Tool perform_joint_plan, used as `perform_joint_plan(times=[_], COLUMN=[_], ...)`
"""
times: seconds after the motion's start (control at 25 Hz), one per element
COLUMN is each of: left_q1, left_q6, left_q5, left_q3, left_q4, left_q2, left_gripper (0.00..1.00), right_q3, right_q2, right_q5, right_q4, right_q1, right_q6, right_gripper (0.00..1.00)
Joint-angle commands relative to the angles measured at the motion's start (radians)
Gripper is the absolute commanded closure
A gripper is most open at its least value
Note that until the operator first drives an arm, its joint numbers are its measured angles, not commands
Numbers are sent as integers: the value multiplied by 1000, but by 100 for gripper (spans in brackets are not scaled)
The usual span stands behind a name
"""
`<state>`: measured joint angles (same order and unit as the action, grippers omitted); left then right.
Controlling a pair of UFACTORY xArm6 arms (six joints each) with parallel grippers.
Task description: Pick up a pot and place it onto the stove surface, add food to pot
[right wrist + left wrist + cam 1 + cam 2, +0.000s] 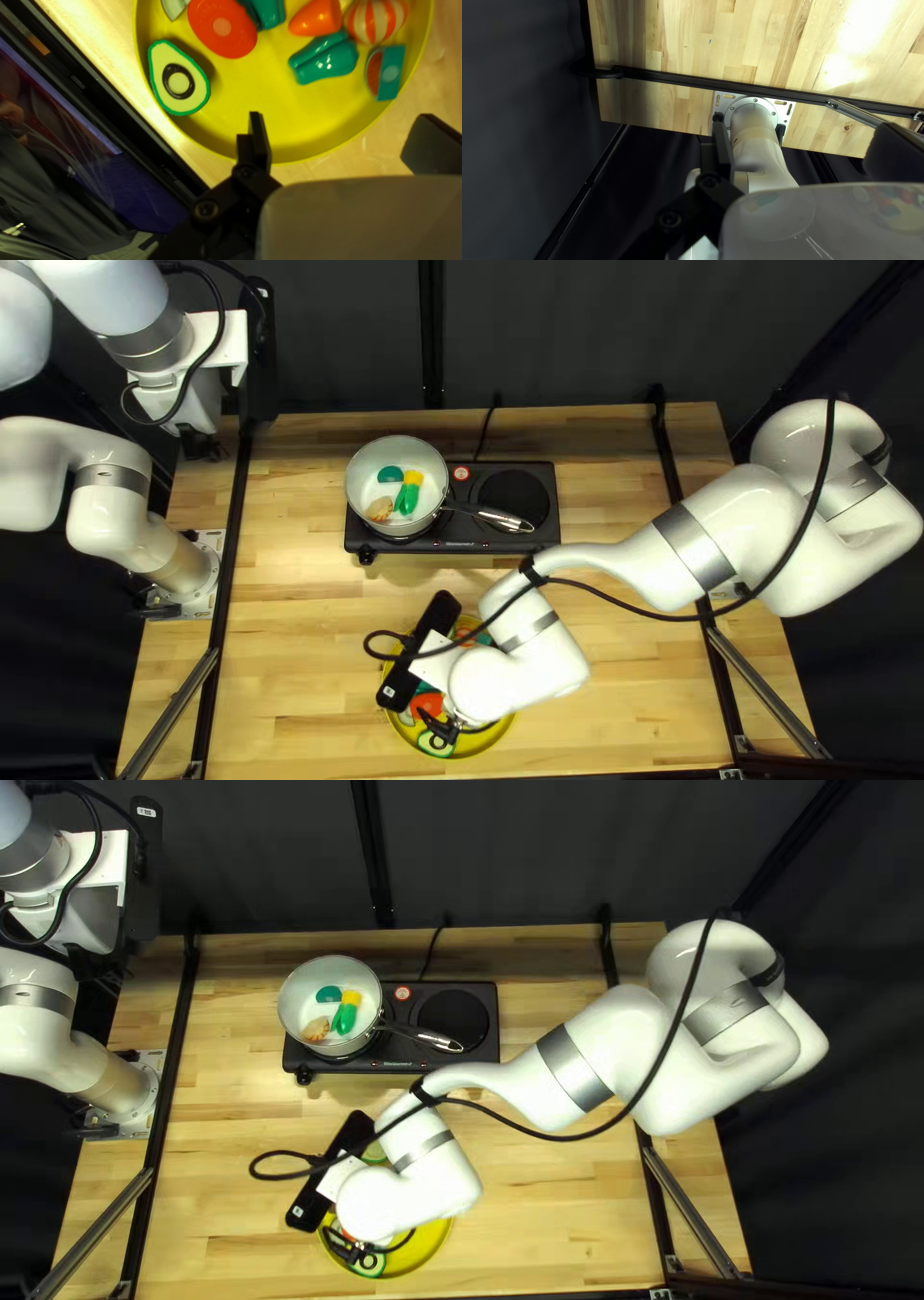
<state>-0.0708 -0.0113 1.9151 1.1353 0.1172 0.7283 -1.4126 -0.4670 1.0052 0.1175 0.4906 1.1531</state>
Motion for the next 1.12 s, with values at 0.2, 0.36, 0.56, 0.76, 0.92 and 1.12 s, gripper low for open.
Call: perform_joint_plan(times=[0.2, 0.36, 0.56, 0.76, 0.92, 1.12], left_q1=[0, 0, 0, 0, 0, 0], left_q6=[0, 0, 0, 0, 0, 0], left_q5=[0, 0, 0, 0, 0, 0], left_q3=[0, 0, 0, 0, 0, 0], left_q4=[0, 0, 0, 0, 0, 0], left_q2=[0, 0, 0, 0, 0, 0], left_gripper=[0, 0, 0, 0, 0, 0], right_q3=[312, 330, 331, 308, 327, 354], right_q2=[152, 134, 94, 78, 82, 76], right_q5=[-287, -346, -391, -375, -404, -455], right_q4=[67, 72, 37, 7, 23, 46], right_q1=[-64, -72, -93, -98, -100, -98], right_q6=[-106, -134, -203, -256, -262, -250], right_gripper=[0, 0, 0, 0, 0, 0])
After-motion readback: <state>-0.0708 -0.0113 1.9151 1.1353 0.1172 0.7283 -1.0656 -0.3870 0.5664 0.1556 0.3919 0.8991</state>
